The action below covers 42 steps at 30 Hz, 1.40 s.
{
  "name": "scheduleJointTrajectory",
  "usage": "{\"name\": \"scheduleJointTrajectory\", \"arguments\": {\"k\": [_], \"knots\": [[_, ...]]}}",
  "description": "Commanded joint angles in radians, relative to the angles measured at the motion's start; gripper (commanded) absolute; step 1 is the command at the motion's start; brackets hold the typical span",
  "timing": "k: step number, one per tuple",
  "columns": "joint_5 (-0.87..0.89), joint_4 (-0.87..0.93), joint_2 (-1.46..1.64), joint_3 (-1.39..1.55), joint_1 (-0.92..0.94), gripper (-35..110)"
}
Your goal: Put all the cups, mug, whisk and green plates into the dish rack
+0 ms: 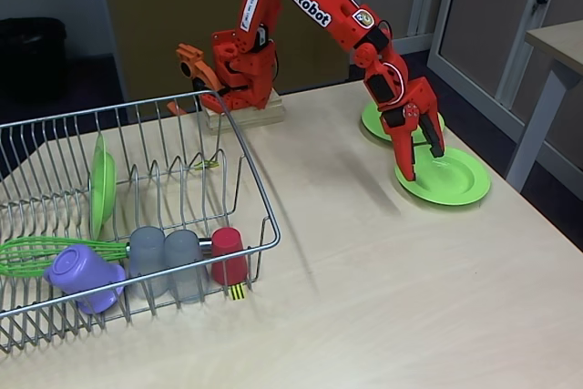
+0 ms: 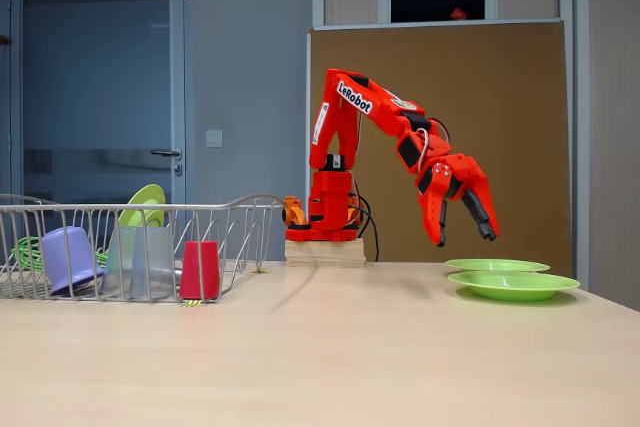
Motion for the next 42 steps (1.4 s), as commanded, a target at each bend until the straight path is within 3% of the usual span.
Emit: {"name": "scheduleJointTrajectory", "arguments": {"k": [1, 8, 18, 26, 42], "knots": [[0.097, -0.043, -0.002, 0.009, 0.006, 37], [0.150, -0.101, -0.081, 0.029, 0.018, 37], [0.204, -0.333, -0.288, 0.046, -0.032, 36], [0.181, -0.477, -0.321, 0.175, 0.002, 16], [0.156, -0.514, -0.388, 0.170, -0.049, 21]]}}
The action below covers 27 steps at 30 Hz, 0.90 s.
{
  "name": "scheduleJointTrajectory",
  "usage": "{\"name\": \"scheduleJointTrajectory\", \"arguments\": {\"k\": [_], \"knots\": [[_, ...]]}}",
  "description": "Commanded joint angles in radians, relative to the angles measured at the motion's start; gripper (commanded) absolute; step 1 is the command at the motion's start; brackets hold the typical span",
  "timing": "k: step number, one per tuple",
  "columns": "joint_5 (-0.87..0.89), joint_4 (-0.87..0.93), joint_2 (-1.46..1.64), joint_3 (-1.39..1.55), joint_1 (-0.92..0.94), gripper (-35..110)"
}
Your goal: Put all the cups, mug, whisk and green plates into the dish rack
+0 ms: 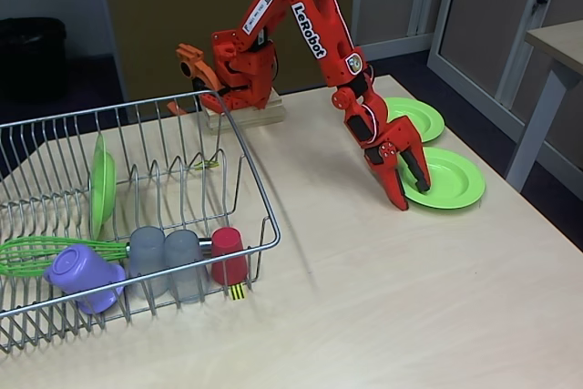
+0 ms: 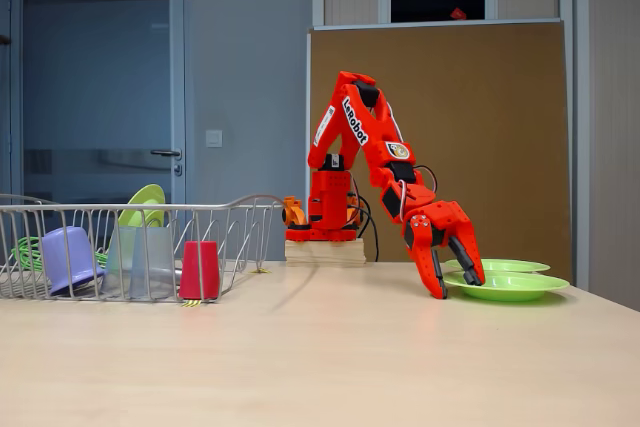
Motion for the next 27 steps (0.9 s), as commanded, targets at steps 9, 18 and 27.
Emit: {"name": "scheduleJointTrajectory", "arguments": {"k": [9, 18, 27], "knots": [[-0.186, -0.034, -0.210, -0.025, -0.003, 18], [-0.325, 0.170, -0.040, 0.087, 0.020, 0], [-0.617, 0.742, 0.451, 0.060, 0.126, 0]]}}
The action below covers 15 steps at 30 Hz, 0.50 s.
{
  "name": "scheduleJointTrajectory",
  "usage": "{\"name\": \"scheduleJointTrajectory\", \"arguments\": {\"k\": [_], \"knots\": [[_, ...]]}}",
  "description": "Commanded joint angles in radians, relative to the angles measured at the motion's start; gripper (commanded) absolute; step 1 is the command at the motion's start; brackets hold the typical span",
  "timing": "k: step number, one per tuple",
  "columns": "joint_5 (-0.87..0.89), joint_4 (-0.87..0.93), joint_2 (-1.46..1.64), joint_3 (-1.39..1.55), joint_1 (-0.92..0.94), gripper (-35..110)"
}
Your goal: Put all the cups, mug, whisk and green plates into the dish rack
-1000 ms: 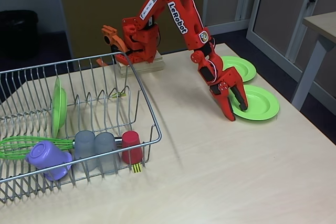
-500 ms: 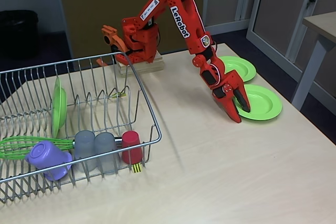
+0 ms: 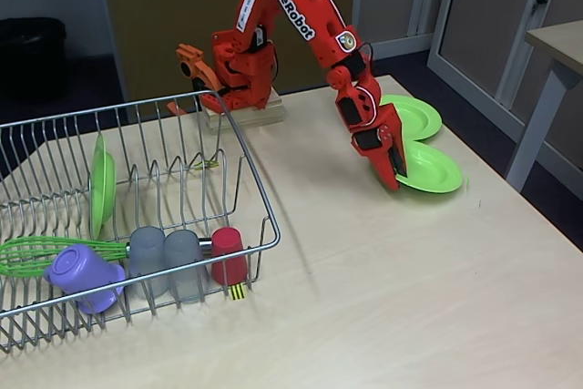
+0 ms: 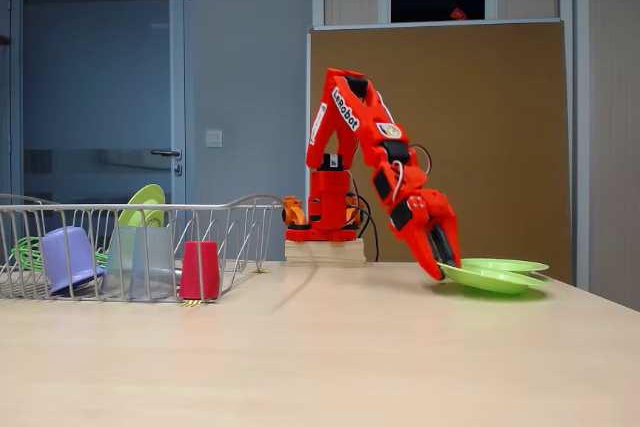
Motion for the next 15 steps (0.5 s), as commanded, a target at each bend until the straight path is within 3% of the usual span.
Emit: {"name": "scheduleJointTrajectory", "arguments": {"k": [1, 6, 15], "knots": [[-0.130, 0.313, 0.163, -0.064, 0.046, 0], [-0.284, 0.658, 0.230, -0.331, 0.109, 0], [-0.394, 1.200, 0.150, -0.904, 0.156, 0]]}}
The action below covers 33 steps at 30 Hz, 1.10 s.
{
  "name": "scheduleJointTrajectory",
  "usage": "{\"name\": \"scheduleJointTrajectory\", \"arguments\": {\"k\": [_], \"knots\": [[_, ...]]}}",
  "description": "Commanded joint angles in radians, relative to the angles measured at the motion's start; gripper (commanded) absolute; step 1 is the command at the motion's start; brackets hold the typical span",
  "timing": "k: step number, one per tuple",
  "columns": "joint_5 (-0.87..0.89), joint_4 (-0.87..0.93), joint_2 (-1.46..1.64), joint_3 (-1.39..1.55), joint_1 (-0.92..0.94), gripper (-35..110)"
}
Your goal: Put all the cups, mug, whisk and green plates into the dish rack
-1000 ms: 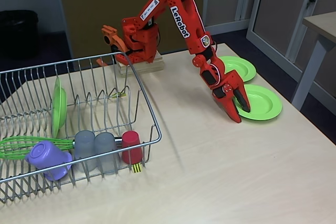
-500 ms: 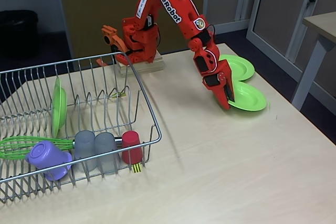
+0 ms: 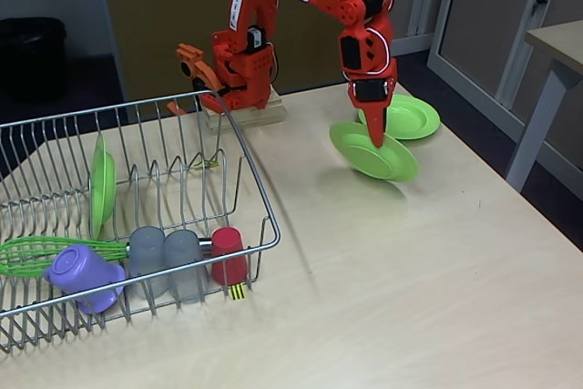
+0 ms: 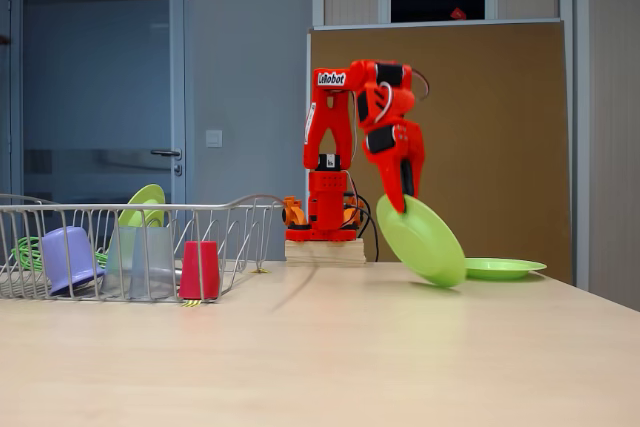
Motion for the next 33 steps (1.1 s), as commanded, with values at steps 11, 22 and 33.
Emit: {"name": "scheduleJointTrajectory", "arguments": {"k": [11, 22, 33], "knots": [[-0.187, 0.489, 0.006, -0.684, 0.126, 0], [-0.591, 0.387, 0.199, -0.660, 0.419, 0], [-0.847, 0.138, 0.489, -0.133, 0.914, 0]]}}
